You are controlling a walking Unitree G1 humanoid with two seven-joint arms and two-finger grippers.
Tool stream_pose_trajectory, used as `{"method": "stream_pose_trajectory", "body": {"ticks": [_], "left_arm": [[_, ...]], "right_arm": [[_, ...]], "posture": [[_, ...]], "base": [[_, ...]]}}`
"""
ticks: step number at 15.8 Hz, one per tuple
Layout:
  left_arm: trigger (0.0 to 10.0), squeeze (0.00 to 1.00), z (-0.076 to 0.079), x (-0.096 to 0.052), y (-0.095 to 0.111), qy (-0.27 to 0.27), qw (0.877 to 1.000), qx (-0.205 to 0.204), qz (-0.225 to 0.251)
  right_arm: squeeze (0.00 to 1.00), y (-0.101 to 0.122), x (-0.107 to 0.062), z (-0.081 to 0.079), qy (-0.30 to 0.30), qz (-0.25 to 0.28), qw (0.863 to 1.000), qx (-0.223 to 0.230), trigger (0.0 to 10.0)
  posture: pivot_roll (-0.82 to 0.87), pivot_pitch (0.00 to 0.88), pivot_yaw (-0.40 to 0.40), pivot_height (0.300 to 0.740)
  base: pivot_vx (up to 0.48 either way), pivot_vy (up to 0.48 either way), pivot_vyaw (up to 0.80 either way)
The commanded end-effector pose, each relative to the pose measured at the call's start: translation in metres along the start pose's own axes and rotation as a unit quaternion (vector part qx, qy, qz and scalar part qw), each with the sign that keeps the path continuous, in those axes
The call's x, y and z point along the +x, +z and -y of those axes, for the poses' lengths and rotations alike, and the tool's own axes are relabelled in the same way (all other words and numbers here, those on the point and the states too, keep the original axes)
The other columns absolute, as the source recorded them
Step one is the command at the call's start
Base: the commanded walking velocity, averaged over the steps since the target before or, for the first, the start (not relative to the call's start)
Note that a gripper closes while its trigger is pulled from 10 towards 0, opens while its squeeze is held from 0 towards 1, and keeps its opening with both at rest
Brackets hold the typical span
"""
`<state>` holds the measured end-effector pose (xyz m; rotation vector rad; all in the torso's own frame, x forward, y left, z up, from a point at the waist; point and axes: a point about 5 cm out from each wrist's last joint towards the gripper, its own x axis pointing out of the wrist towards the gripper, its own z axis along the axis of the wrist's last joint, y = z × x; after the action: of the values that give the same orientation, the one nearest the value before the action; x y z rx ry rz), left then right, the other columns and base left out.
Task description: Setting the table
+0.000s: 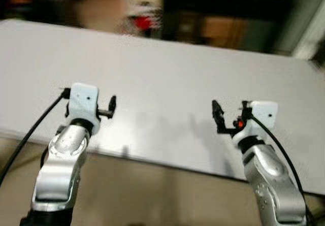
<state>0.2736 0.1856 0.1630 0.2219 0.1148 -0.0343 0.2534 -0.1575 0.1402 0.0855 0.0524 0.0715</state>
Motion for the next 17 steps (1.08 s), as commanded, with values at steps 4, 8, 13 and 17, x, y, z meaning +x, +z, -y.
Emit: {"method": "stream_pose_trajectory", "body": {"ticks": [4, 8, 13, 17], "left_arm": [[10.0, 0.0, 0.0001, -0.0023, -0.0011, 0.002, 1.0, 0.011, -0.006], [10.0, 0.0, -0.0019, -0.0026, 0.0012, 0.005, 1.0, 0.015, -0.002], [10.0, 0.0, -0.004, -0.003, 0.0016, 0.008, 1.0, 0.018, -0.002], [10.0, 0.0, -0.0048, -0.0012, 0.0038, 0.006, 1.0, 0.021, 0.002]], "right_arm": [[0.0, -0.0046, 0.0009, -0.0007, 0.004, -0.007, 1.0, 0.003, 10.0], [0.0, -0.0043, 0.0031, -0.0025, 0.007, -0.003, 1.0, 0.006, 10.0], [0.0, -0.005, 0.0055, -0.0045, 0.009, -0.001, 1.0, 0.007, 10.0], [0.0, -0.0058, 0.0064, -0.0046, 0.006, 0.002, 1.0, 0.016, 10.0]], "posture": [[0.07, 0.0, -0.029, 0.74], [0.08, 0.0, -0.036, 0.74], [0.09, 0.0, -0.041, 0.74], [0.09, 0.0, -0.034, 0.74]], "base": [[0.0, 0.353, 0.8], [0.0, 0.353, 0.8], [0.0, 0.353, 0.8], [0.0, 0.352, 0.8]]}}
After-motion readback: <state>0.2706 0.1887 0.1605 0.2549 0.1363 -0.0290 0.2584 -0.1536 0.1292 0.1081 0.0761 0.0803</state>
